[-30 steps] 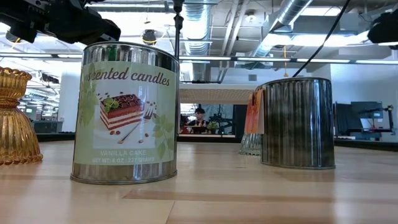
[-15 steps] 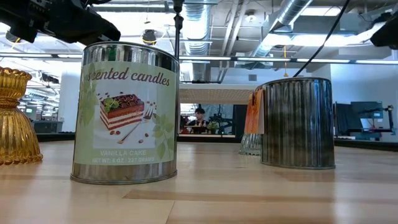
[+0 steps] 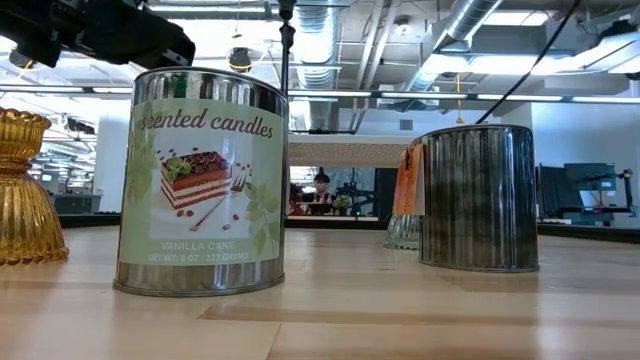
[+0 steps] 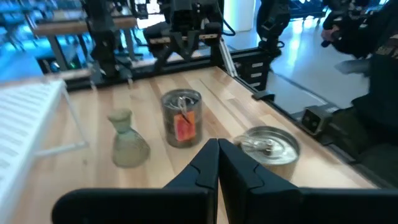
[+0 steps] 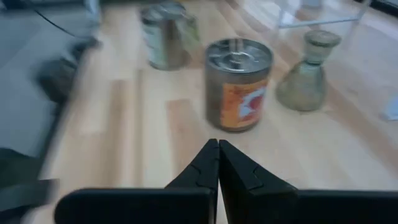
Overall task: Pick & Place candle stick holders
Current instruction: Put the right silver scented candle can on the shelf
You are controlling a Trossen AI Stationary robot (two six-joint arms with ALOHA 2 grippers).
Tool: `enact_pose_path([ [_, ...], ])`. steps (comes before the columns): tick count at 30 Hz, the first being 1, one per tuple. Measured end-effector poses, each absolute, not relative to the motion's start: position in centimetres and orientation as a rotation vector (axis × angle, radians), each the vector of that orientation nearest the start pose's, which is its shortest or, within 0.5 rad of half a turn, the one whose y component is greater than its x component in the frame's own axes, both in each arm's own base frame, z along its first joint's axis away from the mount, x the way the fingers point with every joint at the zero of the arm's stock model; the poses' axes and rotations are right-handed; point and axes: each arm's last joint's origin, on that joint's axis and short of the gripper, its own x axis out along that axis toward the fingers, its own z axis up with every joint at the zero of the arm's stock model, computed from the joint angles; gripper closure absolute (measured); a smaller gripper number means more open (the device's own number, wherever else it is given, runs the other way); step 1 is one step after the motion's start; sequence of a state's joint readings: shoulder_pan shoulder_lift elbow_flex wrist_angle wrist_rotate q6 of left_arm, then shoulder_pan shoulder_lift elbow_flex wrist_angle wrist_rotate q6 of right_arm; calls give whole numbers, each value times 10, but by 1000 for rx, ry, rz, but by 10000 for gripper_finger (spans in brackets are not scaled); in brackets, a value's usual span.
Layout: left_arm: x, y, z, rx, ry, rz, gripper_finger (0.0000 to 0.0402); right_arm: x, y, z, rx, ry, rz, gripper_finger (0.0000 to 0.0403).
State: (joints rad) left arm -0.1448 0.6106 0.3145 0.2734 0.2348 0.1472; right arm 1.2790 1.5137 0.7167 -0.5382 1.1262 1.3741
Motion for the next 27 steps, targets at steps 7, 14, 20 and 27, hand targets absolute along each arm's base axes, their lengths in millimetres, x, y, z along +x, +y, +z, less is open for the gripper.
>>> enact_pose_path([
  [7, 149, -28, 241, 249, -49, -352, 394, 79, 218, 138, 114, 278, -157, 403],
  [14, 149, -28, 241, 249, -52, -352, 394, 100, 216, 117, 111, 214, -258, 403],
  [20, 149, -28, 242, 249, -54, -351, 394, 118, 214, 104, 170, 361, -296, 403],
  [27, 149, -28, 242, 248, -56, -351, 394, 131, 211, 99, 148, 384, -327, 393],
])
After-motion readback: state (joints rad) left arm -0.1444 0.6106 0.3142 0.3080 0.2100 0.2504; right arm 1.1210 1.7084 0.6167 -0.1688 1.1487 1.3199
